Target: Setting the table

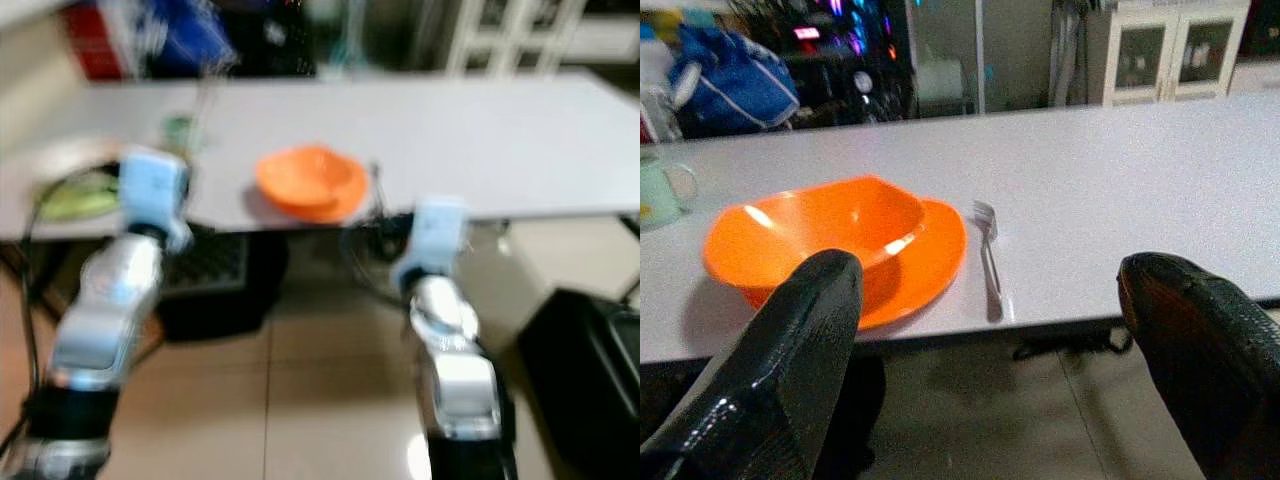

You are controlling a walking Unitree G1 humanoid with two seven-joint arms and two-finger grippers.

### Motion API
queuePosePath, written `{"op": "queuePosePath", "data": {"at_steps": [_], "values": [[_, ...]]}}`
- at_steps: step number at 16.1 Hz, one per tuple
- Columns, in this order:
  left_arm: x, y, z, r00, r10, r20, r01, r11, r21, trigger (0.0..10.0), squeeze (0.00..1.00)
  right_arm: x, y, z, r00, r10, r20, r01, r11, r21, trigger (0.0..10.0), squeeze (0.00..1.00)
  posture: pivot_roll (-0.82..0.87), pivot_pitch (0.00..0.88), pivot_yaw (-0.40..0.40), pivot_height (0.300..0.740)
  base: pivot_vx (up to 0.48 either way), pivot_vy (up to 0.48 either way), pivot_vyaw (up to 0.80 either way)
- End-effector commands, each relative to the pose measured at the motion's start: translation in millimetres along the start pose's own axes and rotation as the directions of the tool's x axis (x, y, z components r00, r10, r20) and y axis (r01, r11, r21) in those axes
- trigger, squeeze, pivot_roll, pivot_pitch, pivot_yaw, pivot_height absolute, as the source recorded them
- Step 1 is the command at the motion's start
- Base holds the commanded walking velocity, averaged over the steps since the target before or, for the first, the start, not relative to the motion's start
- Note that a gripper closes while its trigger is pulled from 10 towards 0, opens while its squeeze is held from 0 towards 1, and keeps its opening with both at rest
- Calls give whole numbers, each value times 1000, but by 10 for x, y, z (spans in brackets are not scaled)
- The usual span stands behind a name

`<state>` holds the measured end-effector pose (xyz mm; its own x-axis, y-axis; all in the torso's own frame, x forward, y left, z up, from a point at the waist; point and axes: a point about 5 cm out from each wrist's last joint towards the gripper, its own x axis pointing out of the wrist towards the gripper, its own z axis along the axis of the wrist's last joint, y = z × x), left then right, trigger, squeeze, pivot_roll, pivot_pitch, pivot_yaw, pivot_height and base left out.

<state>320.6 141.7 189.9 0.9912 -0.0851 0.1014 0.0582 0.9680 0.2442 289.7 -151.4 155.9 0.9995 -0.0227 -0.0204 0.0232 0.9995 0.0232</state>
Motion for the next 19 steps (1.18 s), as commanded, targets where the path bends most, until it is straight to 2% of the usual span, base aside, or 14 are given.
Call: {"op": "queuePosePath", "data": {"at_steps": [1, 6, 9, 11, 13, 16, 19], "values": [[22, -81, 80, 999, -25, 29, 25, 1000, -6, 10000, 0, 9, -92, 47, 999, -34, 14, 34, 999, -16, 10000, 0, -32, 0, 10, 740, 469, 0, 0], [27, -81, 85, 999, -23, 30, 24, 1000, -4, 10000, 0, 9, -86, 61, 999, -27, 23, 27, 999, -28, 10000, 0, -31, 0, 10, 740, 469, 0, 0], [26, -71, 76, 999, -20, 26, 20, 1000, 0, 10000, 0, 3, -61, 66, 1000, 1, 24, 1, 997, -78, 10000, 0, -31, 0, 9, 740, 470, 0, 248], [29, -73, 72, 1000, -21, 22, 21, 1000, 4, 10000, 0, 7, -65, 69, 1000, -3, 26, 5, 997, -80, 10000, 0, -31, 0, 9, 740, 472, 0, 800], [30, -75, 63, 999, -27, 18, 27, 1000, 15, 10000, 0, 12, -94, 76, 999, -27, 30, 28, 999, -45, 10000, 0, -31, 0, 12, 740, 469, 0, 0], [32, -73, 59, 999, -31, 15, 30, 999, 21, 10000, 0, 15, -110, 75, 999, -34, 29, 36, 998, -46, 10000, 0, -31, 0, 12, 740, 460, 0, 0], [22, -92, -161, 989, -45, -143, 64, 989, 131, 10000, 0, 4, -123, 77, 999, -41, 28, 42, 998, -52, 10000, 0, -28, 0, 23, 740, 0, 0, 0]]}}
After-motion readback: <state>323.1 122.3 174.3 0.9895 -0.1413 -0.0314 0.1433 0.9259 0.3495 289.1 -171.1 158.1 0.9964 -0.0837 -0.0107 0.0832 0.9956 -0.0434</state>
